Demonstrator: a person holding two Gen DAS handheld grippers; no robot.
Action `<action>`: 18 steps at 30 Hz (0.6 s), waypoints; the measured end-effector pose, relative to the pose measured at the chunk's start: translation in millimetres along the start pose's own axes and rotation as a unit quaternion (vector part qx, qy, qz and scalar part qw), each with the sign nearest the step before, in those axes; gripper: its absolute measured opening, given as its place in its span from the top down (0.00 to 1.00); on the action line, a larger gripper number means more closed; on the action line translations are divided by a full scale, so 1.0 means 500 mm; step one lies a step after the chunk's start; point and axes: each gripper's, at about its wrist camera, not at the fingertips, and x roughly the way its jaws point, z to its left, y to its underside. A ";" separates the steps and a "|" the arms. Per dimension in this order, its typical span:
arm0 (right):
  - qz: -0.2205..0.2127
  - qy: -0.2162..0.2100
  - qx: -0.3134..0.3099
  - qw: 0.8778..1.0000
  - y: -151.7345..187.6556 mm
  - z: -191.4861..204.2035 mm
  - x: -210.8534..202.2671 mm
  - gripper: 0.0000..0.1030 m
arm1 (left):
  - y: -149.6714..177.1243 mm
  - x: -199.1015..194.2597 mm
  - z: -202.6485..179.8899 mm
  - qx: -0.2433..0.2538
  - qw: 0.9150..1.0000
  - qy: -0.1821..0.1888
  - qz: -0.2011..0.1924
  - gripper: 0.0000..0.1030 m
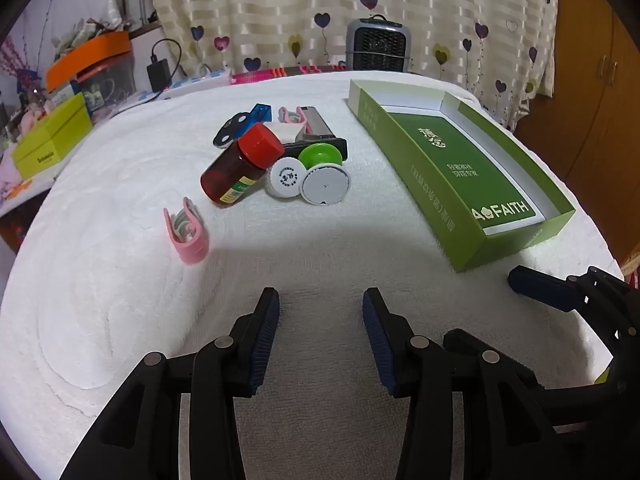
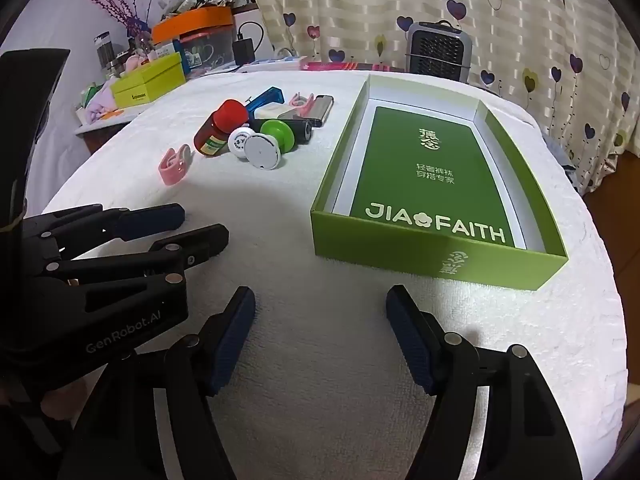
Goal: Organize rigid objects
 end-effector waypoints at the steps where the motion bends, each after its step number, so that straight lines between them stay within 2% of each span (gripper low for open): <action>1: -0.001 -0.002 0.001 1.000 0.000 0.000 0.000 0.33 | 0.000 0.000 0.000 -0.001 1.000 0.001 0.000 0.58; 18: 0.001 0.005 -0.004 1.000 0.000 -0.001 0.001 0.33 | 0.000 0.000 0.001 -0.003 1.000 0.003 0.000 0.58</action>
